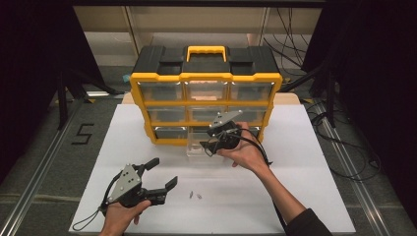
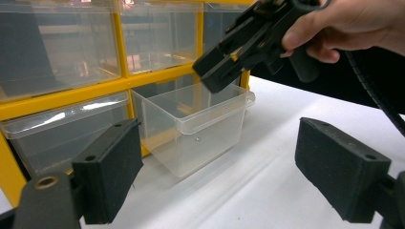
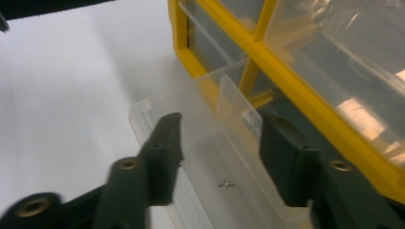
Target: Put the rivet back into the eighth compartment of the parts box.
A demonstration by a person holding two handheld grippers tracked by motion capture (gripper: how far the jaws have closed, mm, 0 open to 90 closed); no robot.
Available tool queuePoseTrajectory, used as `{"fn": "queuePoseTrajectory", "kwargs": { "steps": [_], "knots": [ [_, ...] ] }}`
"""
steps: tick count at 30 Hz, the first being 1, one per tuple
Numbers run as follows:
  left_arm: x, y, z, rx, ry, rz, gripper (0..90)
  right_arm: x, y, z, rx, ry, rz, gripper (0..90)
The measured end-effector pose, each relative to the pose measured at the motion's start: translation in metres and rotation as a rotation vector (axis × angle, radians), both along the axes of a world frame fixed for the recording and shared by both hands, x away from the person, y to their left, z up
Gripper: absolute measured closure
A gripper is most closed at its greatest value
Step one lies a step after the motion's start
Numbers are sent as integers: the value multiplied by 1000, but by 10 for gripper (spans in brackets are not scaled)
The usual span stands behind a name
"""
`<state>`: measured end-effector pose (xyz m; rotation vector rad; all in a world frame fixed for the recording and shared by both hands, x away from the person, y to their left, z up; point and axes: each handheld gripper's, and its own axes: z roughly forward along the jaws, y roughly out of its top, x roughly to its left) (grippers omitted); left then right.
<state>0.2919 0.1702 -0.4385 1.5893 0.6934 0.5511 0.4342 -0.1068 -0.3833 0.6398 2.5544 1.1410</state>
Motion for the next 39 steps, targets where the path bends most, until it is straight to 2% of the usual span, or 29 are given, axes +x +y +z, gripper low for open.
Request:
{"fn": "queuePoseTrajectory", "kwargs": {
  "steps": [4,5,8,9,12,16,19,25,39],
  "knots": [
    [0,0,0,4,0,1,164,-8,-3,7,7,-32,6,401],
    [0,1,0,7,2,4,164,-12,-3,9,6,-25,7,389],
    [0,1,0,8,0,4,164,-25,-4,12,-12,-39,63,362],
    [0,1,0,9,1,8,164,-29,-4,12,-19,-29,71,355],
    [0,0,0,7,0,5,164,-39,-4,12,-27,-37,93,348],
    [0,1,0,6,-1,4,164,-52,-1,10,-36,-4,141,326],
    [0,1,0,7,-5,4,164,-64,4,4,-54,22,177,325],
    [0,0,0,7,-4,3,164,-78,15,-14,-135,62,241,331],
    [0,1,0,9,-6,4,163,-80,34,-50,-249,153,291,359]
  ]
}}
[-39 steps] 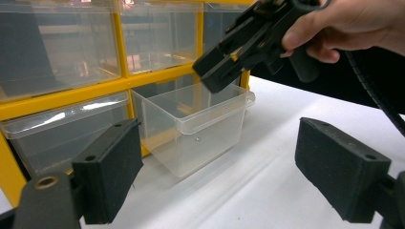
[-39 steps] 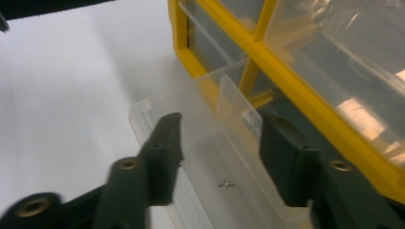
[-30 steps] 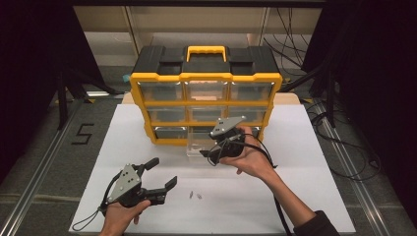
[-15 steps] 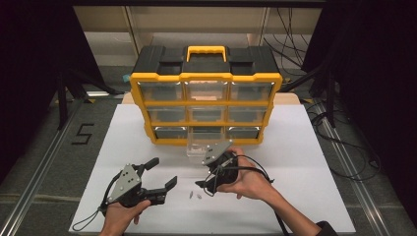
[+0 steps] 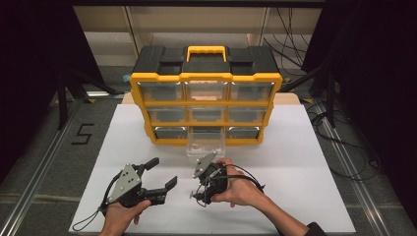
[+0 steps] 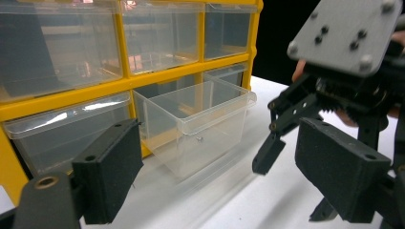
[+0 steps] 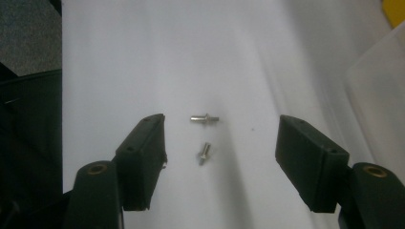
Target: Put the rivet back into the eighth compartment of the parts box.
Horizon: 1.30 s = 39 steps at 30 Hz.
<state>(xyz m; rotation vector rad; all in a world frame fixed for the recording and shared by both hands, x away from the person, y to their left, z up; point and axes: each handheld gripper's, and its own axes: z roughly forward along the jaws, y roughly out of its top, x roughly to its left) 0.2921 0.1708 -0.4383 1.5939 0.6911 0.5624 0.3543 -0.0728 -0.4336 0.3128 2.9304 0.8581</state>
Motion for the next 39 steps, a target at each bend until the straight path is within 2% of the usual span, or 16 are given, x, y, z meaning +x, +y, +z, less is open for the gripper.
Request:
{"fn": "queuePoseTrajectory", "kwargs": {
  "steps": [9,17,19,20,25,27,30,31,33,35,36,38,39],
  "knots": [
    [0,0,0,-1,-3,0,164,2,5,-11,-46,35,-4,385],
    [0,-1,0,-5,5,-1,164,1,9,-24,-85,85,-5,491],
    [0,0,0,-1,3,0,164,1,10,-26,-94,83,2,522],
    [0,0,0,-1,2,-1,164,4,10,-27,-116,69,15,538],
    [0,0,0,2,2,-3,164,5,11,-30,-135,83,-13,600],
    [0,0,0,3,1,-3,163,6,12,-31,-120,79,-2,626],
    [0,0,0,3,2,-3,164,6,12,-32,-133,87,-19,662],
    [0,0,0,3,1,-3,164,8,12,-33,-128,79,-2,669],
    [0,0,0,3,2,-3,163,6,14,-34,-115,100,-14,698],
    [0,0,0,2,2,-3,164,6,14,-35,-123,87,-6,741],
    [0,0,0,3,1,-3,164,7,14,-34,-132,64,1,774],
    [0,0,0,4,2,-3,164,6,14,-35,-120,84,1,815],
    [0,0,0,4,2,-3,164,7,14,-35,-121,76,5,824]
  ]
}}
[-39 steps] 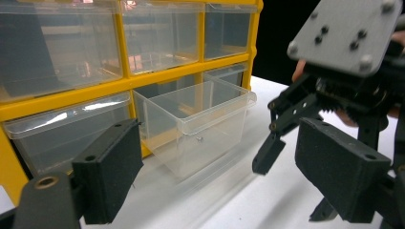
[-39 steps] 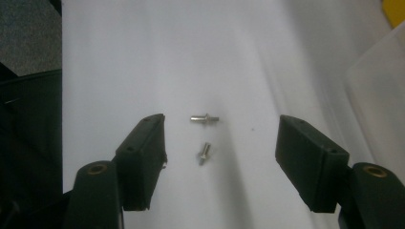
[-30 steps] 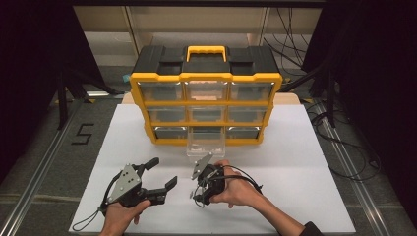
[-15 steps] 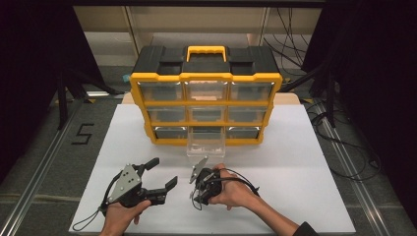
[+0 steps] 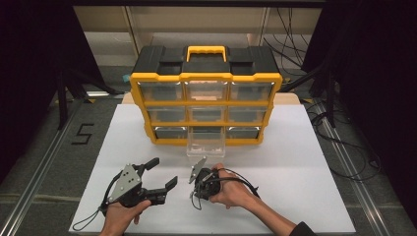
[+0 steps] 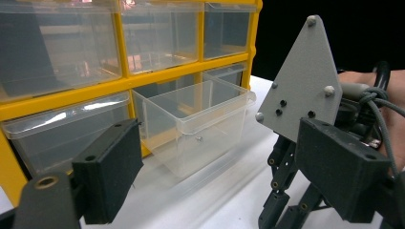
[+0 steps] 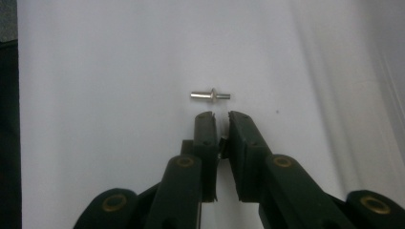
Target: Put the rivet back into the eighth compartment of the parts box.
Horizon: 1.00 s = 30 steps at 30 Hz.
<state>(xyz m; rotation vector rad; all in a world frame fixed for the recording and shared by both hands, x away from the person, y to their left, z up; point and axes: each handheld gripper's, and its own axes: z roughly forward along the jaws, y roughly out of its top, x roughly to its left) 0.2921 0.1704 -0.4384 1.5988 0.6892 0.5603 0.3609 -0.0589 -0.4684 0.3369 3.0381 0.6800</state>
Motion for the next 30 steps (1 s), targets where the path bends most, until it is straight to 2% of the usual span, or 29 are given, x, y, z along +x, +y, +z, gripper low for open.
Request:
{"fn": "queuePoseTrajectory", "kwargs": {
  "steps": [1,6,9,11,16,30],
  "knots": [
    [0,0,0,-1,0,0,164,1,0,0,-12,-23,13,828],
    [0,0,0,-5,1,1,164,0,-1,1,-23,-29,7,833],
    [0,0,0,-10,1,1,164,3,-3,7,15,-43,9,833],
    [0,0,0,-5,0,1,164,4,-5,13,49,-32,-8,833],
    [0,0,0,-2,0,1,164,9,-10,28,107,-75,-20,833],
    [0,0,0,-1,0,1,164,15,-21,63,204,-145,-65,833]
  ]
}}
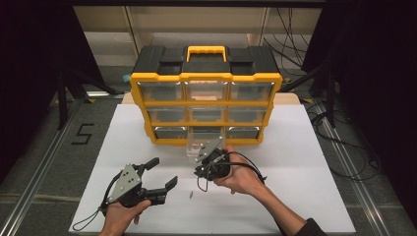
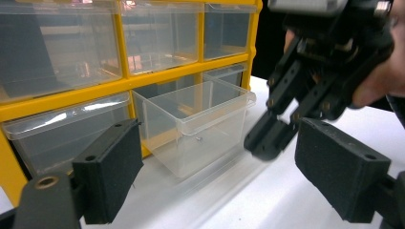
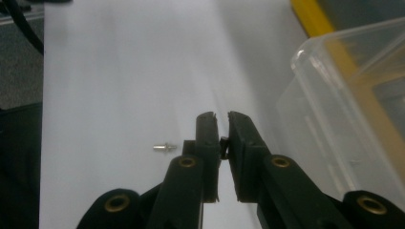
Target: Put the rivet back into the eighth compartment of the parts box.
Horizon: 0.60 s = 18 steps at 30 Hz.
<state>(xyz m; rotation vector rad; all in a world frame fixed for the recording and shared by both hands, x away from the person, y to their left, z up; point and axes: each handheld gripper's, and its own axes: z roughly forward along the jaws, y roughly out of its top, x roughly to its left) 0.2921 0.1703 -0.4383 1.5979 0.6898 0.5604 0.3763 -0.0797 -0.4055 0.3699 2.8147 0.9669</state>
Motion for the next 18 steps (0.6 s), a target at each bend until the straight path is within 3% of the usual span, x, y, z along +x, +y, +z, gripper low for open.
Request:
{"fn": "queuePoseTrajectory", "kwargs": {
  "steps": [11,18],
  "knots": [
    [1,1,-1,2,5,6,164,9,-13,33,97,-43,-44,833],
    [2,1,-1,-7,10,9,164,17,-17,41,126,-68,-69,833]
  ]
}}
